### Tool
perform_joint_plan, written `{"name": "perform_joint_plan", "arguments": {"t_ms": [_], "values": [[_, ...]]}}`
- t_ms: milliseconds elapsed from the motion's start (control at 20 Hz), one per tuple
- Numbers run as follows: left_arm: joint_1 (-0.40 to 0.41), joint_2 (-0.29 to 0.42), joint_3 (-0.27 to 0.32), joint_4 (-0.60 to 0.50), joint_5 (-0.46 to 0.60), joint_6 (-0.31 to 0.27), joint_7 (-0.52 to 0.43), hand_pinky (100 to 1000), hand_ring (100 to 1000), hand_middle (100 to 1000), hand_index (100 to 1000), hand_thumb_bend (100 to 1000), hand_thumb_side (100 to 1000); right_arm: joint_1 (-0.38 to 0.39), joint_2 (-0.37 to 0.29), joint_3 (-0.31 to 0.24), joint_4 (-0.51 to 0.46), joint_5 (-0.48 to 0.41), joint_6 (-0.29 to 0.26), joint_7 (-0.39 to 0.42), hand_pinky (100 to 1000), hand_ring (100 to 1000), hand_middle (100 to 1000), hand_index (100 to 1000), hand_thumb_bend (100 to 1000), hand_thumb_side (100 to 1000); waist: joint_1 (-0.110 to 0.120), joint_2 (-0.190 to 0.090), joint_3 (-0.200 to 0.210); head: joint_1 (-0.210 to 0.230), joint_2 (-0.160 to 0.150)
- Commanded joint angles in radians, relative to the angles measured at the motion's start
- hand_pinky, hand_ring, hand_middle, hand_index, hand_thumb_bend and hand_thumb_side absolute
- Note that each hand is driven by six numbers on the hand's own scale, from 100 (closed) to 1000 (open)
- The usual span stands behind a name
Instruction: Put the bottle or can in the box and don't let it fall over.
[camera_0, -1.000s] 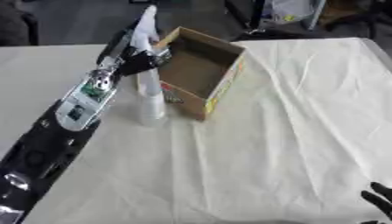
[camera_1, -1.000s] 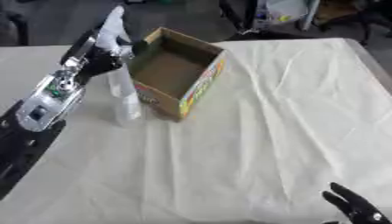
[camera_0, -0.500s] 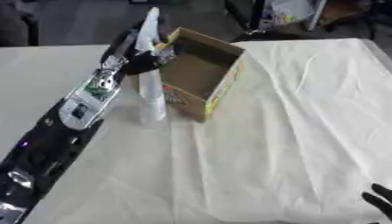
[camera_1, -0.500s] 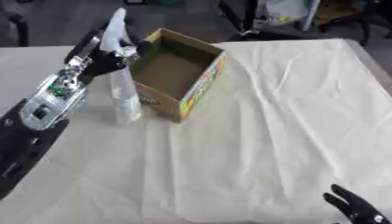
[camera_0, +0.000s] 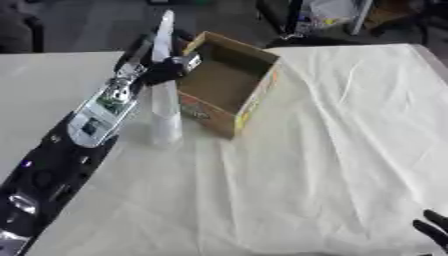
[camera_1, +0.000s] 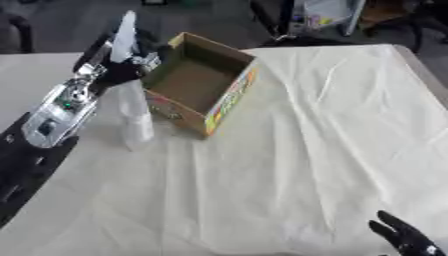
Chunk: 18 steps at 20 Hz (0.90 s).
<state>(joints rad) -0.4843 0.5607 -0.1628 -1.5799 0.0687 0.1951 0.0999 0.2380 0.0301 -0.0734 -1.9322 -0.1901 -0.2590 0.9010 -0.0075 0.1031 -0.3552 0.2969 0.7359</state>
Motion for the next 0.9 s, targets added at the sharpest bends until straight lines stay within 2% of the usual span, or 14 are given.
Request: {"name": "perform_joint_plan", "arguments": {"t_ms": [50,200,250,450,700,900], "values": [[-0.022,0.033,0.009,-0.017,0.023,0.009,0.034,779,632,155,546,341,449,-0.006,-0.005,-0.001,-0.008,0.001,-0.006,0.006,668,1000,1000,1000,100,470,0.002,-0.007,-0.001,0.003,-0.008],[-0.023,0.035,0.005,-0.024,0.037,0.016,0.051,779,632,155,546,341,449,-0.006,-0.005,0.0,-0.008,0.001,-0.006,0.006,668,1000,1000,1000,100,470,0.002,-0.007,-0.002,0.003,-0.008],[-0.023,0.036,0.005,-0.026,0.039,0.016,0.053,749,568,100,489,187,432,-0.006,-0.005,0.0,-0.008,0.001,-0.006,0.006,669,1000,1000,1000,100,470,0.002,-0.007,-0.002,0.003,-0.008],[-0.038,0.07,0.018,-0.087,0.078,0.008,0.07,744,565,100,489,174,435,-0.005,-0.009,-0.001,-0.008,0.001,-0.007,0.006,669,1000,1000,1000,100,470,0.004,-0.009,-0.002,0.0,-0.009],[-0.087,0.155,0.042,-0.179,0.145,0.01,0.078,740,565,107,495,160,434,-0.008,-0.013,0.004,-0.008,-0.001,-0.007,0.006,669,1000,1000,1000,100,470,0.006,-0.008,-0.015,0.0,-0.015],[-0.156,0.194,0.057,-0.163,0.205,0.001,0.108,742,569,112,496,128,431,-0.014,-0.015,0.016,-0.005,0.002,-0.004,0.006,669,1000,1000,1000,100,470,0.01,-0.003,-0.042,0.006,-0.025]]}}
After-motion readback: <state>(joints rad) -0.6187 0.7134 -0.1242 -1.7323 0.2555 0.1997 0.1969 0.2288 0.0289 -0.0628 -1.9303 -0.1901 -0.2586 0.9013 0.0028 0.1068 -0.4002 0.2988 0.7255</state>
